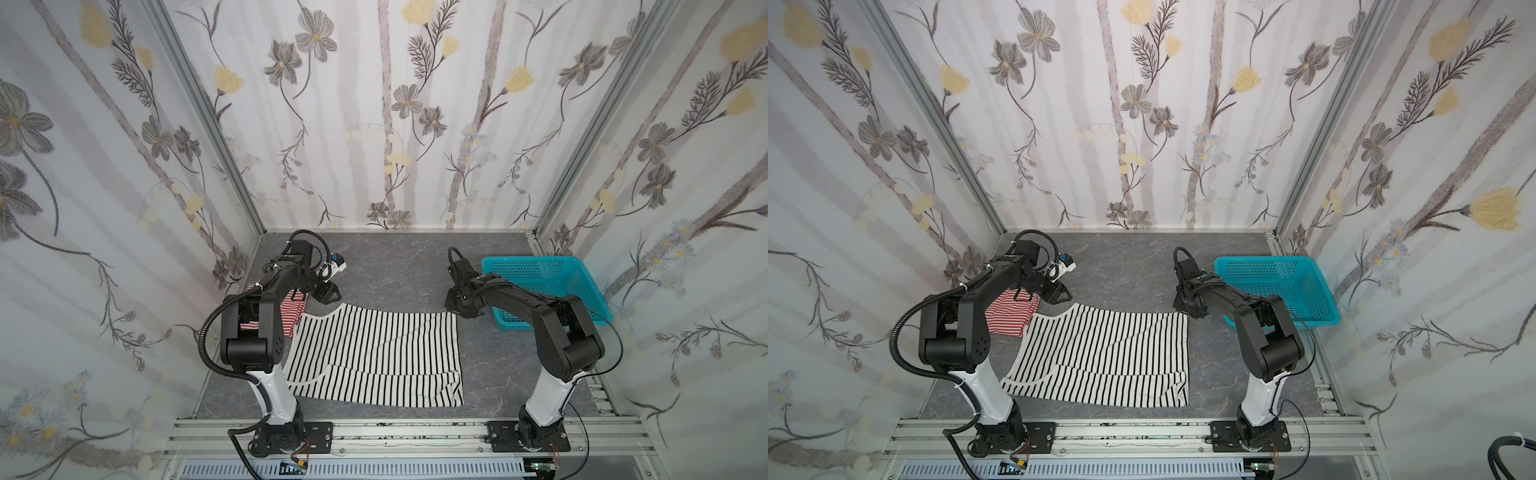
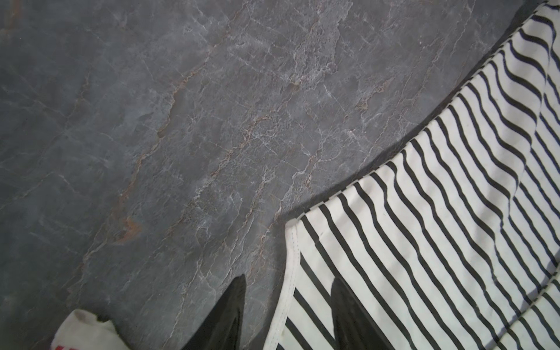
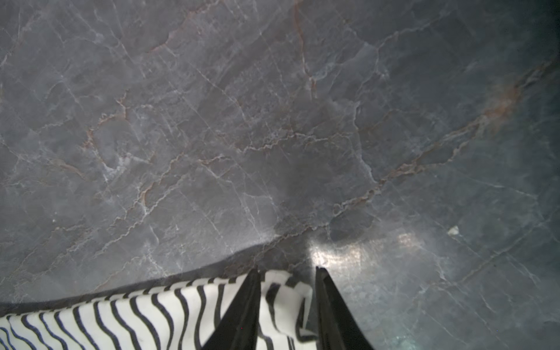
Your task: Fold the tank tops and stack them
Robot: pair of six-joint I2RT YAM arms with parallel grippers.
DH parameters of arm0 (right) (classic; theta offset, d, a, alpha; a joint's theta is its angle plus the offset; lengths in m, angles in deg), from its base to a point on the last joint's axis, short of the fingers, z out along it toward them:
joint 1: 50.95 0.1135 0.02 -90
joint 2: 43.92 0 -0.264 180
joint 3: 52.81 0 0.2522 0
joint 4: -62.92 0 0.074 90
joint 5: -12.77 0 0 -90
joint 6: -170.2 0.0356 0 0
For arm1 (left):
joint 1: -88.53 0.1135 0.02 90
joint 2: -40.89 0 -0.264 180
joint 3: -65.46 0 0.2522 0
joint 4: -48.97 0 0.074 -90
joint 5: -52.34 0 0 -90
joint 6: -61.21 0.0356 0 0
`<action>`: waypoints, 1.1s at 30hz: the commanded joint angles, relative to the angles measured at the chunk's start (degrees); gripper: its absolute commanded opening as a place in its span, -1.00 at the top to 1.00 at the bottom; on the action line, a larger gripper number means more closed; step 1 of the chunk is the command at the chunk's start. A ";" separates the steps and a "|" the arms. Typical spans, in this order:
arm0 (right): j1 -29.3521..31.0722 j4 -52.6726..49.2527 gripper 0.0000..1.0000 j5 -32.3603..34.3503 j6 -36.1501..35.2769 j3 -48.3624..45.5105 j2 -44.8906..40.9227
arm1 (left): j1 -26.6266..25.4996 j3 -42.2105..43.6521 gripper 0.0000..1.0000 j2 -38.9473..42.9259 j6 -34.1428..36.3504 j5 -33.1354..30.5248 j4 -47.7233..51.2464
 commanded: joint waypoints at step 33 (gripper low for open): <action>-1.34 -1.26 1.00 -1.95 -6.16 4.87 0.05 | -5.45 -2.40 0.06 -9.06 -5.58 -6.35 -3.76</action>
